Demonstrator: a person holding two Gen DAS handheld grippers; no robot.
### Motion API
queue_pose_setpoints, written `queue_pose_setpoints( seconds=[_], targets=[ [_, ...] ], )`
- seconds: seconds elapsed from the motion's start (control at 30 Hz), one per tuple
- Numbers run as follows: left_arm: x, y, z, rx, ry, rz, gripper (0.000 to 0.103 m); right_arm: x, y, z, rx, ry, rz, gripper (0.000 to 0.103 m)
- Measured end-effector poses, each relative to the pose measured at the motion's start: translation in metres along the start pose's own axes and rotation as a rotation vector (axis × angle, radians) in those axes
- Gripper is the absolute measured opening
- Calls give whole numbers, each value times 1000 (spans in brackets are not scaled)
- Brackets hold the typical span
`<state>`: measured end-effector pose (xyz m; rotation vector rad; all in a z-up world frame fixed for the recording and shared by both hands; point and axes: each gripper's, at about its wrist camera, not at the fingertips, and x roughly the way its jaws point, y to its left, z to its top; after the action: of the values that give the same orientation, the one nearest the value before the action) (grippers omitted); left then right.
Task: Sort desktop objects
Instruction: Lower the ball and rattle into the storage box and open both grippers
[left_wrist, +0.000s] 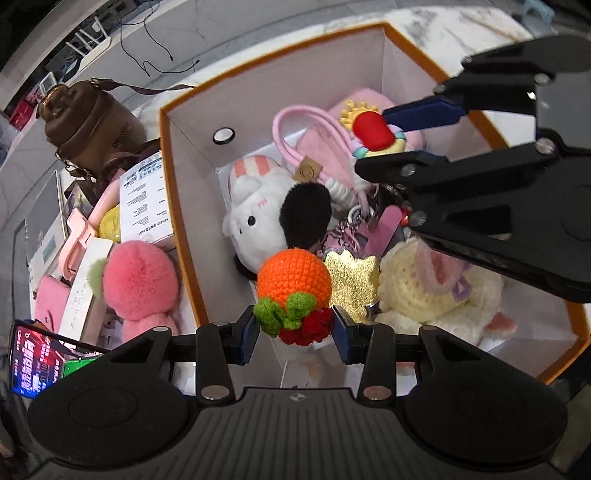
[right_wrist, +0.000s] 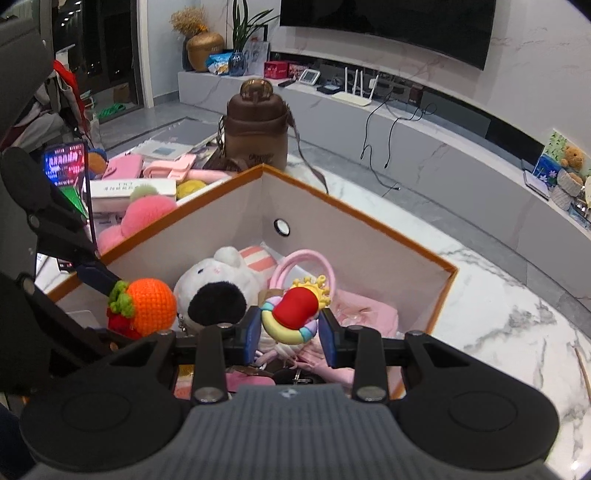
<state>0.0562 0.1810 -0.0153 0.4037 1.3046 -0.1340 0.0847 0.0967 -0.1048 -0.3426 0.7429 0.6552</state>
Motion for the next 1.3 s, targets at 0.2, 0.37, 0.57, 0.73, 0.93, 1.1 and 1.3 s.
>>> queue_pose_setpoints(
  seconds=[0.2,0.37,0.57,0.73,0.93,1.1,1.3],
  targets=[
    [13,-6,1,15,33,-10,48,17,2,-3,-26,42,-13,36],
    [22,-11,-1,30,46,4,48,26,-1,-7,-29,67,-21,36],
    [22,-12,2,28,51,9,48,34,-5,-8,-30,79,-25,36],
    [21,-14,3,39,53,8,49,38,-4,-8,-31,88,-23,36],
    [19,-18,7,40,71,13,55,38,-3,-8,-32,89,-22,37],
    [17,-20,5,35,65,22,70,35,-1,-9,-49,77,-30,44],
    [13,-19,2,36,71,29,76,32,1,-10,-57,70,-26,48]
  ],
)
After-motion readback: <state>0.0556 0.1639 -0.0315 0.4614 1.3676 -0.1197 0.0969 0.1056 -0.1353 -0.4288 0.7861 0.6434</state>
